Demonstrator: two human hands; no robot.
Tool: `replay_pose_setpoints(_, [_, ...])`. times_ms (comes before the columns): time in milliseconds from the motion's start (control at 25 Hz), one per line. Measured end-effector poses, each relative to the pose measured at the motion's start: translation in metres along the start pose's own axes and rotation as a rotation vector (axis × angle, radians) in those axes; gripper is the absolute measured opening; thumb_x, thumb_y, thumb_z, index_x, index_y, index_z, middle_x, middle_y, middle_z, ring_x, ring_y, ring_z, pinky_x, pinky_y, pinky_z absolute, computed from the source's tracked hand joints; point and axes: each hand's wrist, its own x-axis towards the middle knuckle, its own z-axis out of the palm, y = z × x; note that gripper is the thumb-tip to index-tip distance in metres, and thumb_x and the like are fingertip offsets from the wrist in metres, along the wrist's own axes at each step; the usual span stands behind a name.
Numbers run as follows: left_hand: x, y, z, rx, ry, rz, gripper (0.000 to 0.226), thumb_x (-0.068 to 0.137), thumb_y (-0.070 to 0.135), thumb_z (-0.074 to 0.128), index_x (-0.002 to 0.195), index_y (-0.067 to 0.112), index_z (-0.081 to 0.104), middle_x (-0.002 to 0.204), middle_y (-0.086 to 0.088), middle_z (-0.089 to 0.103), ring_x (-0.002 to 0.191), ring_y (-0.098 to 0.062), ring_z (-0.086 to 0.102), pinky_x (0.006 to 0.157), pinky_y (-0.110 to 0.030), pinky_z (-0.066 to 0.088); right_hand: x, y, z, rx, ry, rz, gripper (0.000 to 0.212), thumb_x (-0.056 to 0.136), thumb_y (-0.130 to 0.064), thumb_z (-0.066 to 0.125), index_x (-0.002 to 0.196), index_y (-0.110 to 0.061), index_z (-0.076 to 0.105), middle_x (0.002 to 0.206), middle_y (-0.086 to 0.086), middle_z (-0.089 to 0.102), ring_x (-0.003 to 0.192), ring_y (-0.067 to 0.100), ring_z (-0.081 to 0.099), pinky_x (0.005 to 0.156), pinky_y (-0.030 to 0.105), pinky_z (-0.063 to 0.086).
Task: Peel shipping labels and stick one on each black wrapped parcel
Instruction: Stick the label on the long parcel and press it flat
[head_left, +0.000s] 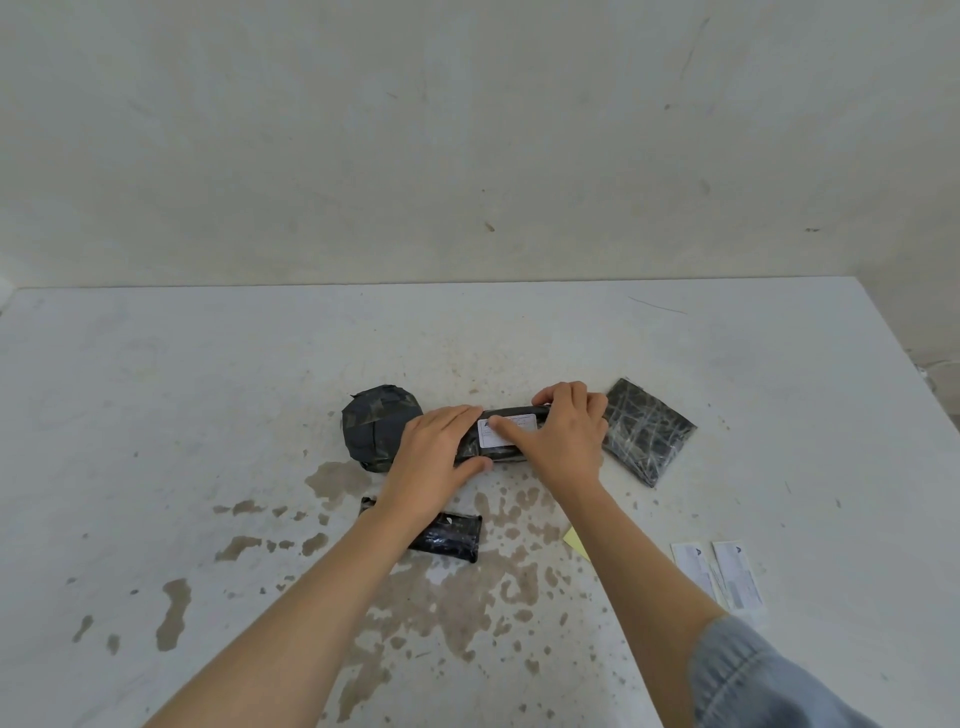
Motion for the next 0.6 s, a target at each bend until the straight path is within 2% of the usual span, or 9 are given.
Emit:
replay_pose_setpoints(360, [-0.001,0.000,0.002,0.027,-0.007,0.009,0.063,0.079,0.031,0.071,0.134,0.012,0.048,0.136,-0.004,0.053,0.127,-0.021,0.047,0.108,-0.034,0.028,-0.002,-0.003,-0.004,-0.083,-0.105,-0.001,0.072,0.063,-0.066,0.068,0.110,-0.016,0.046,0.113,0.000,0.040,0.111,0.022,0.031,0.093,0.033,0.030])
replay_pose_setpoints(480, [0.000,0.000,0.002,0.037,-0.005,0.016,0.064,0.078,0.031,0.072,0.134,0.011,0.047,0.136,-0.004,0.053,0.126,-0.022,0.047,0.108,-0.035,0.028,-0.002,0.002,-0.010,-0.045,-0.145,-0.047,0.073,0.063,-0.060,0.073,0.113,-0.014,0.045,0.109,-0.002,0.035,0.109,0.019,0.028,0.092,0.027,0.026])
replay_pose_setpoints(600, [0.001,-0.001,0.002,0.047,-0.005,0.013,0.064,0.077,0.031,0.073,0.133,0.011,0.048,0.135,-0.004,0.054,0.125,-0.022,0.048,0.108,-0.036,0.029,0.001,0.011,-0.016,0.043,-0.198,-0.081,0.064,0.069,-0.046,0.076,0.115,-0.011,0.048,0.105,-0.004,0.033,0.107,0.018,0.025,0.093,0.024,0.026])
